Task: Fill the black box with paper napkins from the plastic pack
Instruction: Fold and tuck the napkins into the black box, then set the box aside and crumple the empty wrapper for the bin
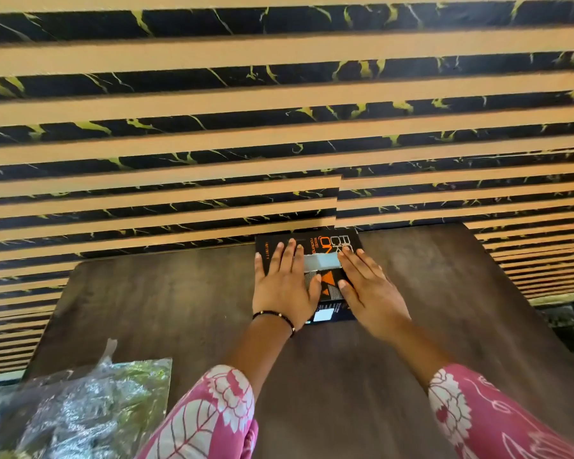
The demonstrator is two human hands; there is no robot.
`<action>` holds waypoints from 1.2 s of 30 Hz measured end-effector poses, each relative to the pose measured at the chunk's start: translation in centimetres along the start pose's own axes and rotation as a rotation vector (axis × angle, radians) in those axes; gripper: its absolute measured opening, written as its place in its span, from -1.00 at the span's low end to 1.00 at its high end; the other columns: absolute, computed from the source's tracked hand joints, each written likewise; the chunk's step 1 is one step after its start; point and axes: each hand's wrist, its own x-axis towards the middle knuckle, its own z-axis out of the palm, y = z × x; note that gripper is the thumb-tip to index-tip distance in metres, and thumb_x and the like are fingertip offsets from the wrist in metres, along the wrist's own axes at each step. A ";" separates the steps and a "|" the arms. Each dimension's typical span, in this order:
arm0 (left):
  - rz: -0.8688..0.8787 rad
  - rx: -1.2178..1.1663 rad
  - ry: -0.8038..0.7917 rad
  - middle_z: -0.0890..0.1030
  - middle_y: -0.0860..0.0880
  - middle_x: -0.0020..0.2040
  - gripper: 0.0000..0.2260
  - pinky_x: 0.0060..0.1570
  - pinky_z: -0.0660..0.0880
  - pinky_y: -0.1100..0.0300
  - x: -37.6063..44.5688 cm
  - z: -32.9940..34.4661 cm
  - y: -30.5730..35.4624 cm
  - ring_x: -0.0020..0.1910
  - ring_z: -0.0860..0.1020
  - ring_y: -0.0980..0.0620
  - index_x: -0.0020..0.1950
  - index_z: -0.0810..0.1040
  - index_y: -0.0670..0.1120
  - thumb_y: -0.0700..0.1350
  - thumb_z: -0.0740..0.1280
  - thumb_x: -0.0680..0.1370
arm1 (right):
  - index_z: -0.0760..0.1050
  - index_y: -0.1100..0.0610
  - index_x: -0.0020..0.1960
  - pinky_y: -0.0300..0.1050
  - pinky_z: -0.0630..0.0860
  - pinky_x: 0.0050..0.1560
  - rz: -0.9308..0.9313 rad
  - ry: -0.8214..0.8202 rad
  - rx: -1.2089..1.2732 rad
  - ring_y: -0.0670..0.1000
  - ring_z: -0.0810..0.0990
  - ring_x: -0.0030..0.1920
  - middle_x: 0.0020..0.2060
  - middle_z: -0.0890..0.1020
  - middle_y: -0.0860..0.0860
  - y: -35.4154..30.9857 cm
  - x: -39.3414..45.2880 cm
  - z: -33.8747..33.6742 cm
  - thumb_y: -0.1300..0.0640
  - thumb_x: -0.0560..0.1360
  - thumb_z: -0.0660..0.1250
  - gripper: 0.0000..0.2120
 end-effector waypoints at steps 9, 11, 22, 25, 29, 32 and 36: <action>0.002 -0.003 0.019 0.04 -0.03 0.54 -0.44 0.46 -0.17 -0.16 5.8 0.6 -1.5 0.52 -0.06 -0.02 0.49 0.00 -0.06 0.16 -0.07 0.55 | -0.02 -0.01 0.51 -0.11 -0.05 0.47 -0.003 0.029 0.009 -0.09 -0.10 0.52 0.52 0.05 -0.10 0.9 5.8 0.2 -0.08 0.60 -0.04 -0.49; -0.004 -0.009 0.022 0.04 -0.03 0.54 -0.44 0.45 -0.18 -0.16 6.2 0.7 -1.3 0.51 -0.06 -0.03 0.49 0.01 -0.06 0.16 -0.07 0.55 | 0.00 -0.01 0.51 -0.13 -0.03 0.45 -0.011 0.046 0.011 -0.10 -0.09 0.52 0.52 0.07 -0.11 1.2 6.4 0.1 -0.07 0.60 -0.04 -0.50; 0.057 -0.009 0.003 -0.05 -0.06 0.55 -0.34 0.45 -0.18 -0.20 5.6 -0.1 -1.6 0.51 -0.15 -0.04 0.49 0.01 -0.09 0.20 0.10 0.50 | -0.16 -0.12 0.50 0.17 -0.09 0.47 0.056 -0.218 -0.179 0.03 -0.15 0.53 0.54 -0.09 -0.07 -0.3 7.4 -2.4 -0.10 0.60 -0.11 -0.50; 0.126 -0.074 0.123 -0.06 -0.08 0.54 -0.34 0.44 -0.26 -0.14 2.4 -1.9 -1.8 0.51 -0.16 -0.08 0.48 0.04 -0.04 0.21 0.12 0.47 | -0.23 -0.06 0.50 0.13 -0.14 0.48 0.060 -0.093 -0.169 0.04 -0.19 0.52 0.54 -0.10 -0.05 -1.6 3.7 -2.0 -0.06 0.61 -0.08 -0.47; -0.021 -0.209 0.251 0.02 -0.10 0.53 -0.34 0.41 -0.21 -0.16 -7.0 -1.9 -2.9 0.50 -0.08 -0.11 0.47 0.10 -0.05 0.24 0.04 0.44 | -0.07 0.03 0.51 0.14 0.01 0.47 0.022 -0.055 -0.052 0.04 -0.06 0.53 0.53 0.02 -0.03 -3.8 -5.7 2.3 -0.06 0.59 -0.10 -0.48; -0.268 -0.138 0.146 -0.02 -0.12 0.54 -0.33 0.36 -0.27 -0.26 -15.8 1.0 -3.9 0.50 -0.15 -0.14 0.48 0.06 -0.07 0.23 -0.01 0.44 | 0.19 0.08 0.45 0.16 0.30 0.32 -0.027 -0.098 -0.023 0.07 0.21 0.47 0.44 0.33 0.00 -5.5 -13.3 6.0 -0.15 0.57 -0.22 -0.44; -0.586 -0.064 -0.021 -0.09 -0.21 0.53 -0.27 0.30 -0.41 -0.34 -23.1 3.8 -5.3 0.46 -0.27 -0.23 0.49 -0.05 -0.12 0.24 0.01 0.44 | 0.27 0.06 0.38 0.13 0.40 0.20 -0.074 -0.125 0.035 -0.03 0.25 0.36 0.33 0.48 -0.02 -7.2 -19.8 8.0 -0.15 0.58 -0.25 -0.45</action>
